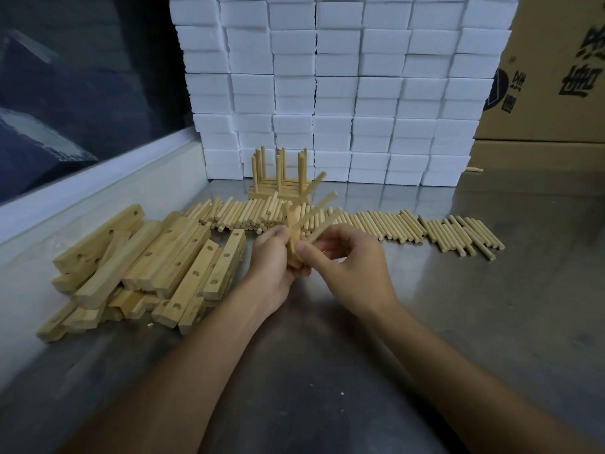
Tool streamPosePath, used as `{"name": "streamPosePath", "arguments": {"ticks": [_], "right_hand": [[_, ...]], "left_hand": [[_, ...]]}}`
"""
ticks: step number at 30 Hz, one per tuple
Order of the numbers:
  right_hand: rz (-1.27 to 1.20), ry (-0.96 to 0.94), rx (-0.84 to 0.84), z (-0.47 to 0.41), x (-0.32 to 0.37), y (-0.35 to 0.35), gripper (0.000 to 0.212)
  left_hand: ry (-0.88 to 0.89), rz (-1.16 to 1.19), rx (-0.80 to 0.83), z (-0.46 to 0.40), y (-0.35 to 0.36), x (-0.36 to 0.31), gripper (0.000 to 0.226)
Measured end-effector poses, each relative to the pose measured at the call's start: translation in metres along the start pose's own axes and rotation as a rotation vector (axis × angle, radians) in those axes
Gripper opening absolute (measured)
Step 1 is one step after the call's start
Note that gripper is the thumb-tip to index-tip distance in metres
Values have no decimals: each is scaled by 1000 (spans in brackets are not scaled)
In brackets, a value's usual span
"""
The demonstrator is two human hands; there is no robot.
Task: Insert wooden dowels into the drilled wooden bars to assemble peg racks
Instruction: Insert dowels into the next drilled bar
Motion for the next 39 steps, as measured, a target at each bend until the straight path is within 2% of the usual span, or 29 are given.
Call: {"name": "streamPosePath", "arguments": {"ticks": [3,6,11,15,18,22,27,30,36,39], "right_hand": [[145,96,6,2,-13,2,43],[274,121,23,3,-16,3,49],[316,161,-19,2,-23,-4,28],[230,171,-4,-2,-32,-6,13],[194,171,-29,-5,-35,-13,17],[262,131,-25,-8,-34,-21,28],[391,25,19,-12,-19,-20,27],[450,-25,39,-15,-13,-19,14],[397,56,-54,-26,-29,-33,15],[364,98,-103,-40,-37,-48,18]], "left_hand": [[-28,97,-12,0,-4,0,26],[-69,174,-2,2,-1,4,23],[-94,283,7,-1,2,9,34],[-76,308,1,-1,1,7,35],[-80,320,0,1,2,6,39],[-81,304,26,2,5,6,44],[-73,300,51,0,6,5,44],[-62,274,66,0,7,3,40],[-28,254,111,-3,10,-1,33],[4,170,44,-2,3,-3,26]]}}
Point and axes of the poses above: each hand's wrist, its own z-axis away from the middle knuckle, its own y-axis out of the palm, x = y × z, the point moved 9 cm from there along -z, towards the middle knuckle, and after that the axes turned 10 degrees about x, right-handed, at the moved point
